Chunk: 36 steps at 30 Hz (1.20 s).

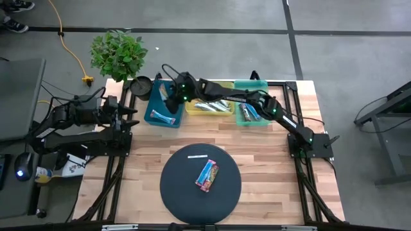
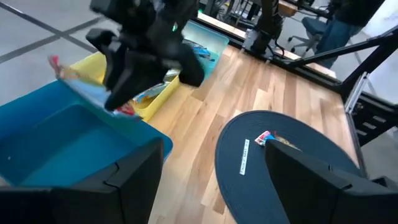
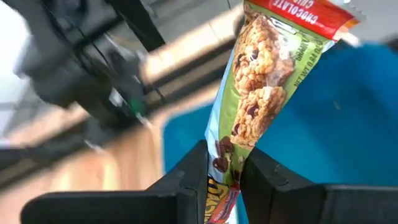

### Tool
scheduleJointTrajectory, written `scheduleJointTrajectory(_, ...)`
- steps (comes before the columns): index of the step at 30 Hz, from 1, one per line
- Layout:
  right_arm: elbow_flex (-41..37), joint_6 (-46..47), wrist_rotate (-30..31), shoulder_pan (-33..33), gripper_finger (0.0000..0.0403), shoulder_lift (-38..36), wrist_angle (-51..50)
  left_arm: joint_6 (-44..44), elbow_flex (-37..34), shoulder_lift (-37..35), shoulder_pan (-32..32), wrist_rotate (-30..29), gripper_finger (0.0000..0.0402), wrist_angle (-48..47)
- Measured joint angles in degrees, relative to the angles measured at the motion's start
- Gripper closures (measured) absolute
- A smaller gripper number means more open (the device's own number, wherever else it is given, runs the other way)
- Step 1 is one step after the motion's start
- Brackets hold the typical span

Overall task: Pick and place Granola Bars by type
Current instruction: Put the red granola bar into the blue bin

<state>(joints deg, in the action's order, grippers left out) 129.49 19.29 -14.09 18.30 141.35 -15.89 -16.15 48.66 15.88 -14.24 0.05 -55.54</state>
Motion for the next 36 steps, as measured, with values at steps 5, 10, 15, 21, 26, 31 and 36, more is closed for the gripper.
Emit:
scheduleJointTrajectory(5,-4.61,-1.43,0.07,0.09,0.034,0.01,0.1,-1.69,0.0,0.0,0.0,1.81,0.0129,0.13)
scheduleJointTrajectory(10,-5.68,-1.74,0.51,0.01,0.034,0.24,1.0,-2.38,0.0,0.0,0.0,2.04,0.0129,0.15)
scheduleJointTrajectory(15,-5.68,-1.86,0.8,-0.01,0.034,0.43,0.39,-2.4,0.0,0.0,0.0,2.09,0.0129,0.19)
scheduleJointTrajectory(21,-5.68,-3.13,0.75,-0.01,0.034,0.43,-0.83,-2.38,0.0,0.0,0.0,1.96,0.0129,0.19)
scheduleJointTrajectory(26,-5.68,-6.13,0.61,-0.19,0.034,0.43,-1.93,-2.25,0.0,0.0,0.0,1.91,0.0129,0.19)
scheduleJointTrajectory(31,-5.68,-9.32,0.47,-0.69,0.034,0.58,-2.09,-2.18,0.0,0.0,0.0,1.91,0.0129,0.17)
scheduleJointTrajectory(36,-5.68,-13.74,-1.78,-2.01,0.034,1.76,-2.28,-2.18,0.0,0.0,0.0,1.84,0.0129,0.17)
